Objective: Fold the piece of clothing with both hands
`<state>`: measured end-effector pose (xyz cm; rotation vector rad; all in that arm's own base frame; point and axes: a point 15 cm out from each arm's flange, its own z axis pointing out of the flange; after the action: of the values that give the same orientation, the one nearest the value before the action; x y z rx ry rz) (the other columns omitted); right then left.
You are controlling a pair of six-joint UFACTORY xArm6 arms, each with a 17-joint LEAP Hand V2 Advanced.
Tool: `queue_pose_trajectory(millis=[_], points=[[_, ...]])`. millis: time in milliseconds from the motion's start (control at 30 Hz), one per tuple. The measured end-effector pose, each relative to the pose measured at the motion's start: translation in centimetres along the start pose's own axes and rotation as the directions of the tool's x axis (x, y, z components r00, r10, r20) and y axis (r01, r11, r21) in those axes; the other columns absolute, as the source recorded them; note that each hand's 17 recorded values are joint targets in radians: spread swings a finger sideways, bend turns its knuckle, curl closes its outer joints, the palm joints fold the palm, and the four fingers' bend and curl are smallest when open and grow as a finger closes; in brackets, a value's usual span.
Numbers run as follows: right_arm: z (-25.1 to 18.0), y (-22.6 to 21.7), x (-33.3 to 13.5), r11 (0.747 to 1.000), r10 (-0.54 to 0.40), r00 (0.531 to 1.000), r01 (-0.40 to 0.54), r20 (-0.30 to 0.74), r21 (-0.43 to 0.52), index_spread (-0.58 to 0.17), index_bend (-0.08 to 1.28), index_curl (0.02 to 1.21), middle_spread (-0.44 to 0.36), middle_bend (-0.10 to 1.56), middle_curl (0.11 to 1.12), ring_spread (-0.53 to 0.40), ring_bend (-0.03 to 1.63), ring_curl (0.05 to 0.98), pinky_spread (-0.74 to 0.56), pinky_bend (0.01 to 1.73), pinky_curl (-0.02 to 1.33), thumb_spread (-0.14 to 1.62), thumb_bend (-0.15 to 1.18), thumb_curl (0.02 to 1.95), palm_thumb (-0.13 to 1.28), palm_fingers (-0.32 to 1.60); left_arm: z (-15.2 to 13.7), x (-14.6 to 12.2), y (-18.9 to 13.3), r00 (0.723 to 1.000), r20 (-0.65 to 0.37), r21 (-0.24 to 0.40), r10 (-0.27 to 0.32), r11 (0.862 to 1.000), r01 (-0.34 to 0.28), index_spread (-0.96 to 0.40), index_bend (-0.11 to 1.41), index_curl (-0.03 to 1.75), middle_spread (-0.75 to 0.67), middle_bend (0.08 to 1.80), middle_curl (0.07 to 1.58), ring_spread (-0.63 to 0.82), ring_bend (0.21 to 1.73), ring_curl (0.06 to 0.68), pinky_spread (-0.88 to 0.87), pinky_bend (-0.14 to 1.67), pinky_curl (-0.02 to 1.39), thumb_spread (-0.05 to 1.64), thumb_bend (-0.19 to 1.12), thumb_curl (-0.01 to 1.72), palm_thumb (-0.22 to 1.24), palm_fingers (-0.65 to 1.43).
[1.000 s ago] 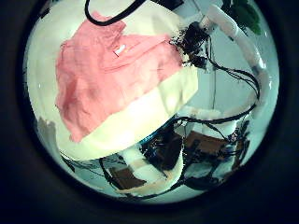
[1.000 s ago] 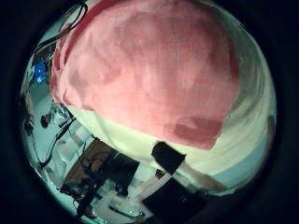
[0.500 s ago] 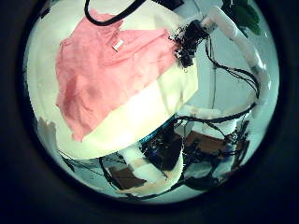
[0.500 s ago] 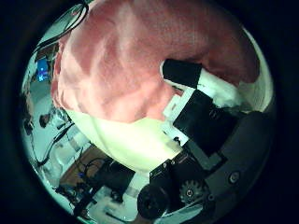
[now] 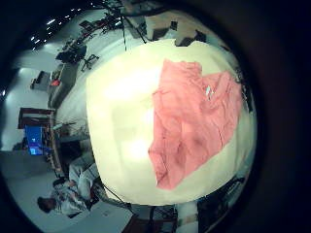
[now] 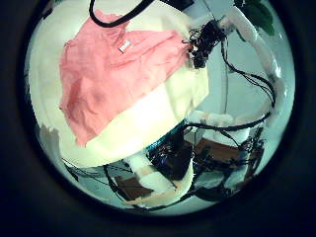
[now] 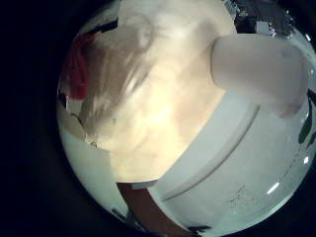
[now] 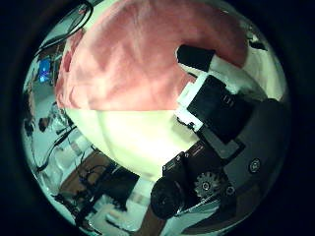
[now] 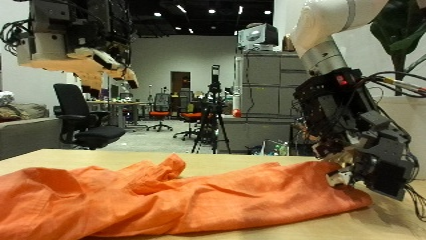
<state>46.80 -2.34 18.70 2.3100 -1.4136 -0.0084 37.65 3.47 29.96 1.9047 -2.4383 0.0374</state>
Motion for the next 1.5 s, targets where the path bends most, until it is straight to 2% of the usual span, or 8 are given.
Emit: queue_pose_trajectory(millis=[167, 233, 300, 400, 533, 867, 967, 1500], points=[[-2.8, 2.0, 0.6, 1.000, 0.011, 1.000, -0.011, -0.015, 0.017, -0.469, 0.51, 0.59, -0.342, 0.77, 0.59, -0.383, 0.98, 0.505, -0.70, 0.88, 0.44, 0.91, -0.02, 0.32, 0.90, 1.23, -0.3, -0.1, 0.2, 1.000, 0.003, 0.005, 0.001, 1.000, -0.001, -0.01, 0.16, 0.27, 0.32, 0.18, 0.25, 0.55, 0.37, 0.225, 0.56, 0.20, 0.32, 0.83, -0.03, 0.32, 0.01, -0.05], [-3.8, 2.3, 0.8, 0.999, 0.022, 1.000, -0.021, -0.015, 0.046, -0.483, 0.45, 0.58, -0.347, 0.74, 0.58, -0.403, 0.98, 0.498, -0.71, 0.91, 0.45, 0.92, -0.04, 0.31, 0.87, 1.08, -0.3, -0.3, 0.3, 1.000, 0.001, 0.005, -0.002, 1.000, 0.002, -0.01, 0.15, 0.27, 0.32, 0.18, 0.25, 0.55, 0.37, 0.225, 0.56, 0.20, 0.32, 0.83, -0.03, 0.32, 0.01, -0.05], [-3.8, 2.6, 0.8, 0.999, 0.026, 1.000, -0.025, -0.010, 0.042, -0.483, 0.30, 0.57, -0.357, 0.67, 0.57, -0.420, 0.94, 0.504, -0.68, 0.94, 0.47, 0.92, -0.06, 0.29, 0.76, 0.70, -0.4, -0.3, 0.5, 1.000, 0.001, 0.003, -0.003, 1.000, 0.003, -0.01, 0.15, 0.27, 0.32, 0.18, 0.25, 0.55, 0.37, 0.225, 0.55, 0.20, 0.32, 0.83, -0.03, 0.32, 0.01, -0.05], [-3.8, 2.8, 0.9, 0.998, 0.041, 0.999, -0.041, 0.002, 0.042, -0.455, 0.16, 0.51, -0.332, 0.62, 0.56, -0.399, 0.91, 0.483, -0.61, 0.94, 0.47, 0.93, -0.06, 0.28, 0.66, 0.51, -0.6, -0.3, 0.5, 1.000, 0.002, 0.009, 0.000, 1.000, 0.000, -0.01, 0.15, 0.27, 0.32, 0.18, 0.26, 0.55, 0.37, 0.226, 0.55, 0.20, 0.32, 0.83, -0.03, 0.32, 0.01, -0.05], [-2.8, 3.3, 0.9, 0.999, 0.043, 0.999, -0.044, 0.021, 0.024, -0.414, 0.22, 0.48, -0.219, 0.48, 0.50, -0.246, 0.73, 0.427, -0.33, 0.72, 0.41, 0.93, -0.04, 0.27, 0.58, 0.10, -0.7, -0.4, 0.8, 1.000, 0.004, 0.012, -0.001, 1.000, 0.001, -0.01, 0.15, 0.27, 0.32, 0.18, 0.26, 0.55, 0.37, 0.227, 0.55, 0.20, 0.32, 0.83, -0.03, 0.32, 0.01, -0.04], [2.6, 3.7, -2.4, 0.999, -0.021, 0.999, 0.023, 0.040, -0.036, -0.389, 0.18, 0.42, -0.168, 0.31, 0.40, -0.049, 0.51, 0.308, 0.03, 0.55, 0.30, 0.90, -0.03, 0.29, 0.58, 0.08, -0.4, -1.1, 1.4, 1.000, 0.002, 0.004, -0.010, 1.000, 0.010, -0.01, 0.15, 0.27, 0.32, 0.18, 0.26, 0.55, 0.37, 0.226, 0.55, 0.20, 0.32, 0.84, -0.03, 0.32, 0.01, -0.04], [3.5, 2.3, -3.4, 0.999, -0.050, 0.999, 0.050, 0.021, 0.011, -0.389, 0.20, 0.41, -0.127, 0.18, 0.36, -0.034, 0.53, 0.308, 0.06, 0.56, 0.30, 0.89, -0.03, 0.29, 0.59, 0.05, -0.4, -1.2, 1.4, 1.000, 0.004, 0.004, -0.010, 1.000, 0.010, -0.01, 0.15, 0.27, 0.31, 0.18, 0.26, 0.55, 0.37, 0.225, 0.55, 0.20, 0.32, 0.84, -0.03, 0.32, 0.01, -0.04], [6.4, 0.2, -5.9, 0.995, -0.104, 0.994, 0.104, 0.018, -0.003, -0.398, 0.18, 0.35, -0.206, 0.33, 0.38, -0.116, 0.47, 0.261, 0.04, 0.37, 0.24, 0.87, -0.03, 0.32, 0.65, 0.33, -0.6, -1.2, 1.4, 1.000, 0.005, 0.003, -0.014, 1.000, 0.014, -0.01, 0.16, 0.28, 0.30, 0.18, 0.27, 0.55, 0.37, 0.226, 0.55, 0.20, 0.31, 0.84, -0.03, 0.32, 0.01, -0.04]])
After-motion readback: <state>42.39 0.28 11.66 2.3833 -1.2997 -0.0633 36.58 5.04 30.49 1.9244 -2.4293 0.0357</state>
